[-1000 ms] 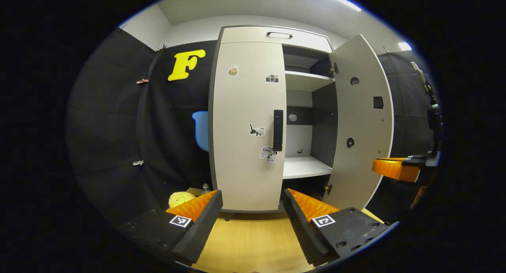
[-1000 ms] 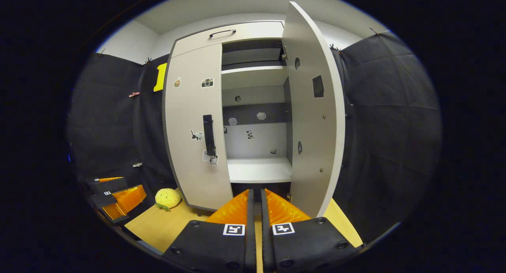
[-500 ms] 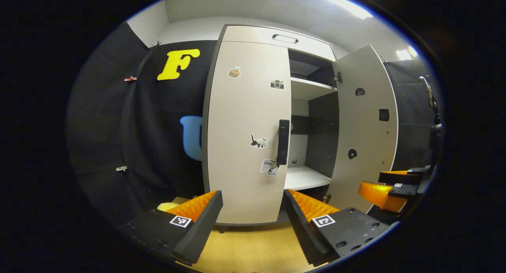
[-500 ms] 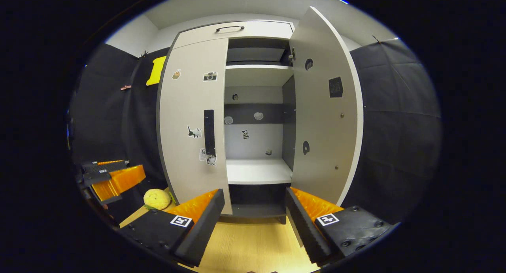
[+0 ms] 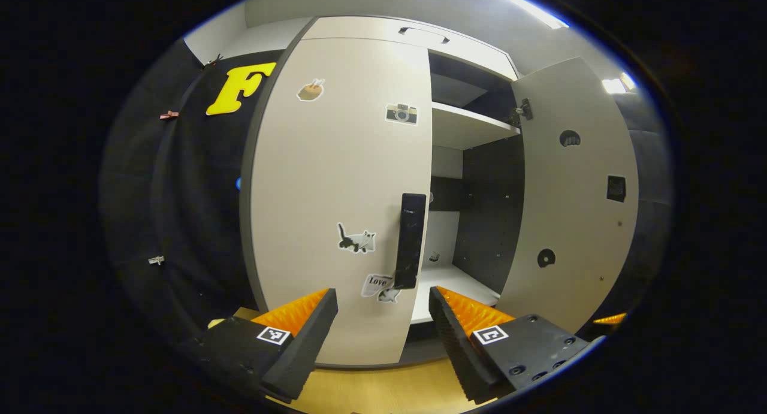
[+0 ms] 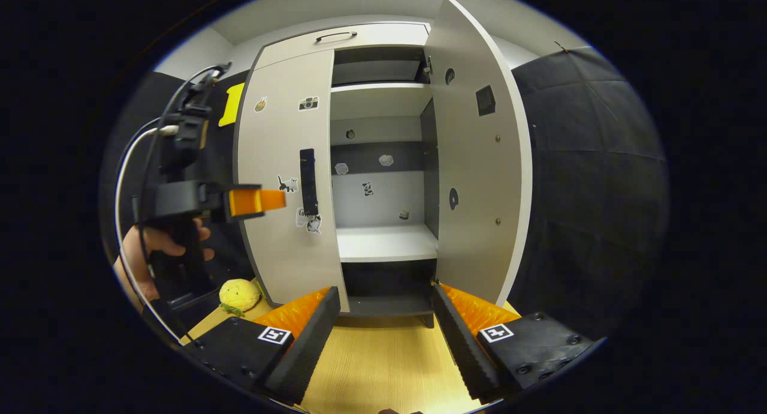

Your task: Open the right door of the double-door shoe cabinet with the right hand, and open the left door with the left hand.

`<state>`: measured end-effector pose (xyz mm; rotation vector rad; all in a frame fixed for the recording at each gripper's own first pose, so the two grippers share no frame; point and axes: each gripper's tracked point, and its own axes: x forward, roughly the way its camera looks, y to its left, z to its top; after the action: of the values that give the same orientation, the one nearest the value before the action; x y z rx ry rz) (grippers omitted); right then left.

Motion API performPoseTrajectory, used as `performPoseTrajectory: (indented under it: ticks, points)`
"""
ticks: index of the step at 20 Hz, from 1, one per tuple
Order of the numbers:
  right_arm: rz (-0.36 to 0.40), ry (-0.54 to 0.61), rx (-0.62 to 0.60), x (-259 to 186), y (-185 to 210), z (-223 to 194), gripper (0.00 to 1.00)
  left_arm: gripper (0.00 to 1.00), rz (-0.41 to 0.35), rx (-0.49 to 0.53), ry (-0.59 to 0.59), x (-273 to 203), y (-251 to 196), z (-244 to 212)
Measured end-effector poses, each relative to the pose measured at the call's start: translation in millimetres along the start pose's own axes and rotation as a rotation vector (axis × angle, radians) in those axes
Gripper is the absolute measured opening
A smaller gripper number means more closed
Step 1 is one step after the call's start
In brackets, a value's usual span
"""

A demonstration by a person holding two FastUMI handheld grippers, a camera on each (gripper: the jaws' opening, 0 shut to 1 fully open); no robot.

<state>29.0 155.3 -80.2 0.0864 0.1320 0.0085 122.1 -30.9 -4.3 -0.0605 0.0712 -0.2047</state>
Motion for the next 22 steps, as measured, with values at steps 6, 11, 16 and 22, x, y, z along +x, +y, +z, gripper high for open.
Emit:
performPoseTrajectory:
  ticks: [6,11,16,22]
  points:
    - [0.104,0.022,-0.001,4.4,-2.5,-9.1,0.98,0.92,0.055,0.059,-0.02,69.4,-20.4,19.5]
    - [0.153,0.038,-0.004,11.0,-9.4,-16.2,0.98,0.76,0.106,0.035,-0.015,95.3,-21.3,16.2]
    - [0.154,0.065,0.027,20.4,-20.2,-22.9,0.98,0.5,0.131,0.01,-0.009,98.7,-18.0,15.1]
    - [0.14,0.071,0.034,26.6,-27.1,-24.7,0.98,0.29,0.104,0.042,0.023,97.8,-21.9,9.4]
